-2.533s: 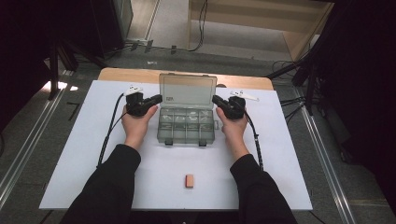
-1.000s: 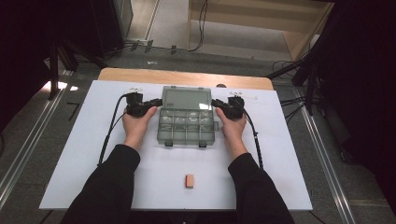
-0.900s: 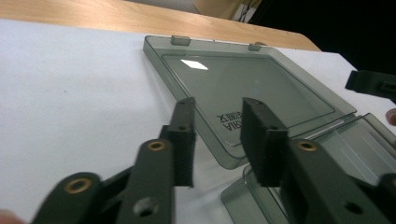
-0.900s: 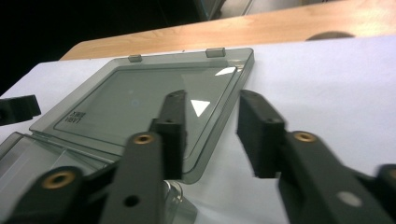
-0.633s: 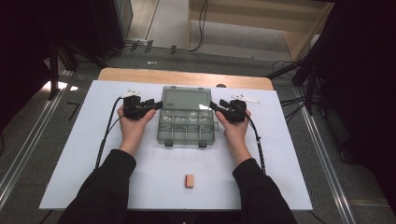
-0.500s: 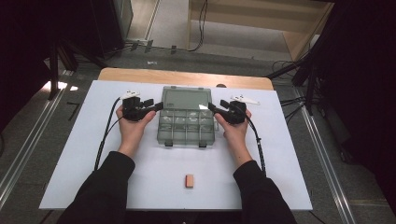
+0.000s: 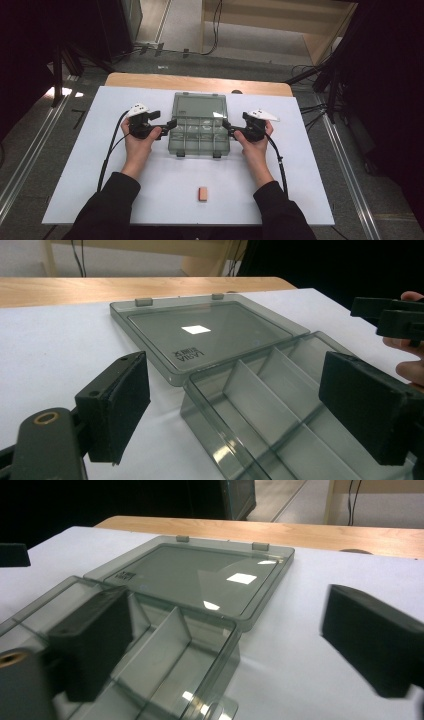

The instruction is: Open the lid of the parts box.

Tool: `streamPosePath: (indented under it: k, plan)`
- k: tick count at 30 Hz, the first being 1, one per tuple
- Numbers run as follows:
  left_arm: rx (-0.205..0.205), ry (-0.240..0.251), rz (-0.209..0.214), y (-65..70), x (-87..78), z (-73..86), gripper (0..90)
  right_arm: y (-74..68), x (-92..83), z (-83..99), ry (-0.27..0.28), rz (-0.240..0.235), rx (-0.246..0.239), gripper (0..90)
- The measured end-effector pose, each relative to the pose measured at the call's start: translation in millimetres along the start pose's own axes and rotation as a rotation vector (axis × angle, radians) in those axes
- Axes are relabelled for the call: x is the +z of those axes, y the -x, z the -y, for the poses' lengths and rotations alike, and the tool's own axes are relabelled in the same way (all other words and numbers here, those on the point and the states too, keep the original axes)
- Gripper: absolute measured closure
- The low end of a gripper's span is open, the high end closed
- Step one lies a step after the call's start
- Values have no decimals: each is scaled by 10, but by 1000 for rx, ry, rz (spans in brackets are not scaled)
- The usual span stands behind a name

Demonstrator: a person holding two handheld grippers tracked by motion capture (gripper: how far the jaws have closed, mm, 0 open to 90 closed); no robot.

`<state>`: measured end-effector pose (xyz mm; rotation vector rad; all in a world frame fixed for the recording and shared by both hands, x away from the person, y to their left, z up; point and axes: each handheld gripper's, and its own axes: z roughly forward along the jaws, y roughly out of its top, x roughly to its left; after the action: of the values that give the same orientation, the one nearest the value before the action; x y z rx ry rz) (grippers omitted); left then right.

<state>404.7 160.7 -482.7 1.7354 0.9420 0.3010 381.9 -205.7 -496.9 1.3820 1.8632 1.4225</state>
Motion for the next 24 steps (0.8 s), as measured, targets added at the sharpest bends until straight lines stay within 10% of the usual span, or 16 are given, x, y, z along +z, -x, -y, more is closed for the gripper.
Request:
streamPosePath:
  k: [6,24]
  plan:
    - [34,-5,23,73,-99,63,3,-51,-105,78,-15,5,-25,0]
    - [95,27,71,280,-501,289,0,-99,-543,324,29,-81,-29,0]
